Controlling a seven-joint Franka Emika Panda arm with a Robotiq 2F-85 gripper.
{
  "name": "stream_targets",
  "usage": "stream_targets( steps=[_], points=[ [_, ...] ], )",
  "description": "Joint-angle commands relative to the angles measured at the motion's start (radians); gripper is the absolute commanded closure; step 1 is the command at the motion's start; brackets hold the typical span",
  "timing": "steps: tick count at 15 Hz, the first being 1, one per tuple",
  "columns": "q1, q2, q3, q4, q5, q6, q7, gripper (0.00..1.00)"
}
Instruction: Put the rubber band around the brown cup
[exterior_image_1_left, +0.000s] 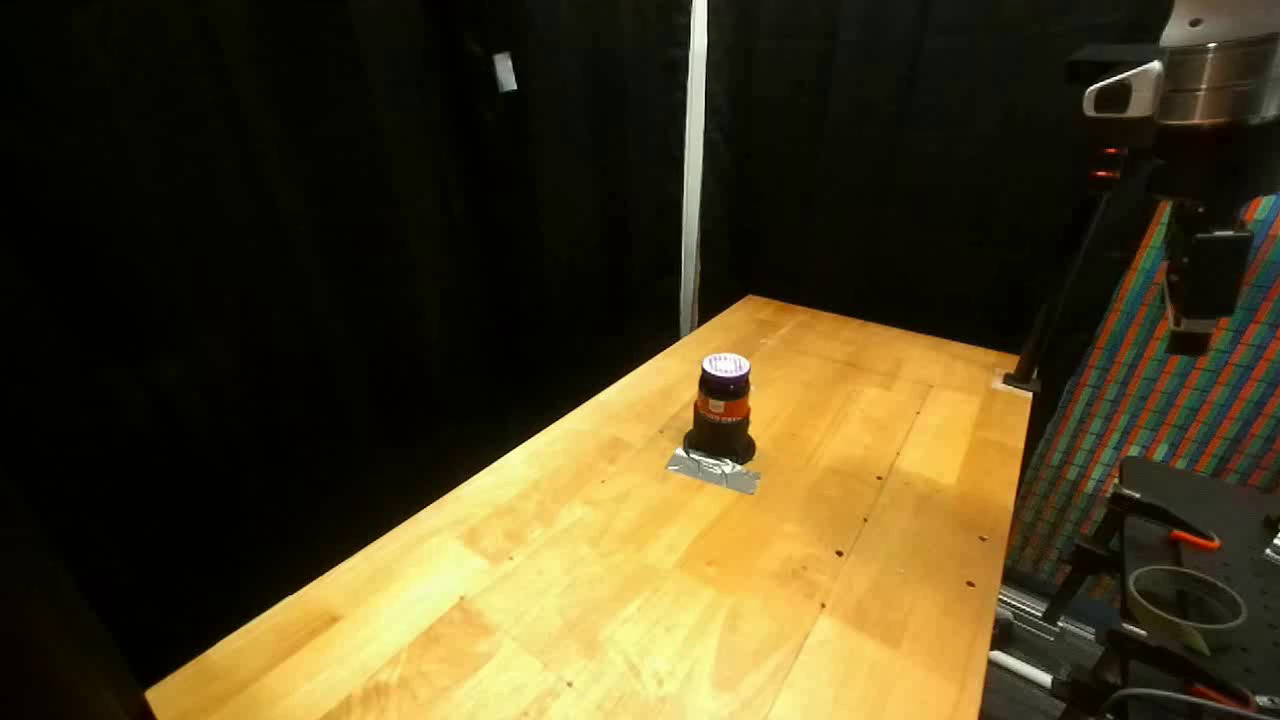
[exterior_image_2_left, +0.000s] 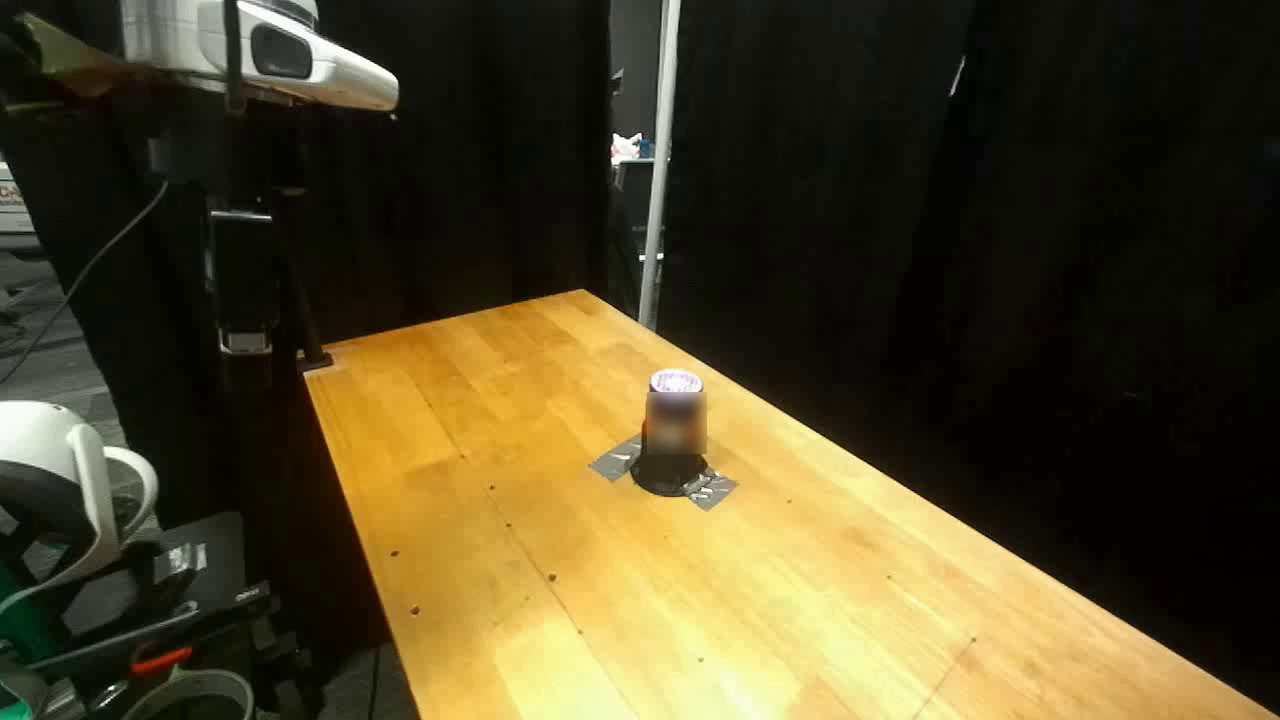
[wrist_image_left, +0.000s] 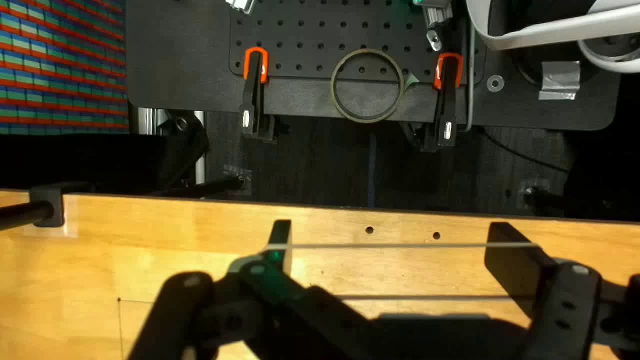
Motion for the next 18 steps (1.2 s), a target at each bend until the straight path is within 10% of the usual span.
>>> stream_targets(
  steps=[1,7,18],
  points=[
    [0.014,0.002,-0.012,0.001,-0.007,-0.001,0.007,0.0],
    [0.01,0.024,-0.018,0.009,-0.008,0.019,0.0,0.0],
    [-0.018,0.68,-0.113,0.44,0.007,0.339,-0.134,0.0]
  ],
)
